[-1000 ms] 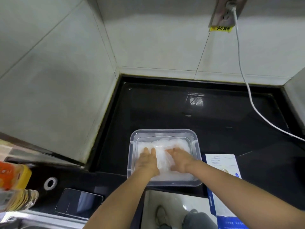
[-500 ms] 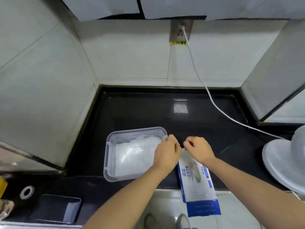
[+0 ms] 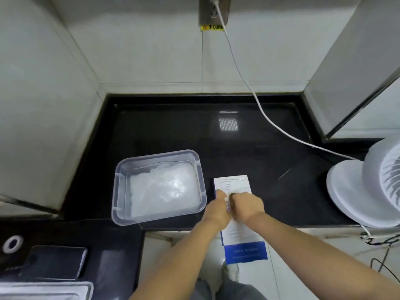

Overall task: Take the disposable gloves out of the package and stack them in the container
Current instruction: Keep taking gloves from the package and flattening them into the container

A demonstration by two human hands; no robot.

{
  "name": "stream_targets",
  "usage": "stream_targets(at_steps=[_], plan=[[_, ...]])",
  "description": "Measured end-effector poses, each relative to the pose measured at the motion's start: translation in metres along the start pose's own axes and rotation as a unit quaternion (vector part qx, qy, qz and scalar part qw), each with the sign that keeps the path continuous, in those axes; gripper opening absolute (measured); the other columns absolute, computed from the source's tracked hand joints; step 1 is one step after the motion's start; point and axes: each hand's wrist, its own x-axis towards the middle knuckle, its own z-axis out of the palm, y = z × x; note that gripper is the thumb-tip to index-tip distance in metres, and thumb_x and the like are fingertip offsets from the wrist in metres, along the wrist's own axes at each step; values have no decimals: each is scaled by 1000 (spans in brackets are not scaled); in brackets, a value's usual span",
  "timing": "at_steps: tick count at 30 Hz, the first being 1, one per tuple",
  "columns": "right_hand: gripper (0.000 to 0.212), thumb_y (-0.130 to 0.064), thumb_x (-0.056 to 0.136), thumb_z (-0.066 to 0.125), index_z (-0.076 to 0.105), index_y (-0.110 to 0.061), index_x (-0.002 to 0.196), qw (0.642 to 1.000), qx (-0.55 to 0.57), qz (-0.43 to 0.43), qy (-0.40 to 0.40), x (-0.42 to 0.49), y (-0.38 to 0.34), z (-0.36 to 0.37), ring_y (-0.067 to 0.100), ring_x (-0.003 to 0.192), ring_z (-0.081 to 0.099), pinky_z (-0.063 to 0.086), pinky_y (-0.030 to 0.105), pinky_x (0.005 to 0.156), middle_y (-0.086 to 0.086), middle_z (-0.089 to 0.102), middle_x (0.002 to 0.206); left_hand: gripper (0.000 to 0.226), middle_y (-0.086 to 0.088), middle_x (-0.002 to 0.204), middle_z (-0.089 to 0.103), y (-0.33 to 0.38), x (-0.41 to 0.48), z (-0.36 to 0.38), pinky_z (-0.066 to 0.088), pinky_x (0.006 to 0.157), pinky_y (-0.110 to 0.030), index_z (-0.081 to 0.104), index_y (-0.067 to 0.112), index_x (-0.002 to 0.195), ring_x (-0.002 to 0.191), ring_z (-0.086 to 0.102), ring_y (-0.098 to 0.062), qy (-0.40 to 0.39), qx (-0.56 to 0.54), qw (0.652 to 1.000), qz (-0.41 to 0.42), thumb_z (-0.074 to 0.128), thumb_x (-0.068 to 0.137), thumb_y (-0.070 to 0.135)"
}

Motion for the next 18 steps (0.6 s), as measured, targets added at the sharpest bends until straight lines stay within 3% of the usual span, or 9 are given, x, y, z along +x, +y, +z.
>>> stream_targets(at_steps=[3, 5, 10, 14, 16, 18], plan=[[23, -19, 92, 53, 63, -23, 113, 999, -17, -2, 30, 2, -1, 3, 20, 98, 67, 52, 29, 79, -1, 67, 110, 51, -16, 116, 61, -2, 2, 3, 45, 76, -32, 32, 9, 131, 94, 59, -26, 30, -20, 999, -2, 61, 90, 19], [22, -21, 91, 55, 64, -24, 111, 999, -7, -8, 42, 2, 1, 4, 19, 95, 67, 53, 28, 79, -2, 68, 108, 49, -15, 112, 63, -3, 3, 6, 49, 81, -33, 41, 8, 126, 97, 62, -28, 58, -22, 998, 4, 67, 85, 18], [4, -26, 86, 64, 67, -28, 85, 984, 175, 6, 46, 0, 14, 1, 14, 75, 64, 54, 24, 66, -6, 69, 86, 56, -12, 116, 60, -1, 4, 11, 45, 74, -28, 29, 13, 133, 96, 60, -24, 37, 17, 999, 4, 64, 89, 17], [14, -10, 89, 66, 63, -18, 79, 893, 449, -18, 31, 2, 30, -10, 17, 84, 64, 54, 22, 74, -2, 64, 85, 57, -7, 109, 59, -3, 8, 13, 44, 62, -22, 27, 15, 130, 84, 56, -15, 42, 27, 999, 6, 66, 89, 19], [11, -8, 90, 63, 61, -14, 81, 856, 515, -31, 43, -1, 38, -19, 20, 86, 63, 52, 23, 75, 3, 62, 90, 63, -7, 116, 58, -4, 10, 14, 53, 70, -26, 24, 17, 133, 92, 60, -18, 36, 36, 999, 5, 68, 88, 19], [10, -11, 95, 58, 56, -13, 85, 817, 572, -38, 60, -5, 44, -27, 15, 82, 62, 51, 25, 75, 2, 62, 88, 69, -8, 121, 57, -3, 11, 13, 52, 78, -27, 20, 16, 139, 103, 61, -22, 23, 41, 999, 2, 67, 88, 17]])
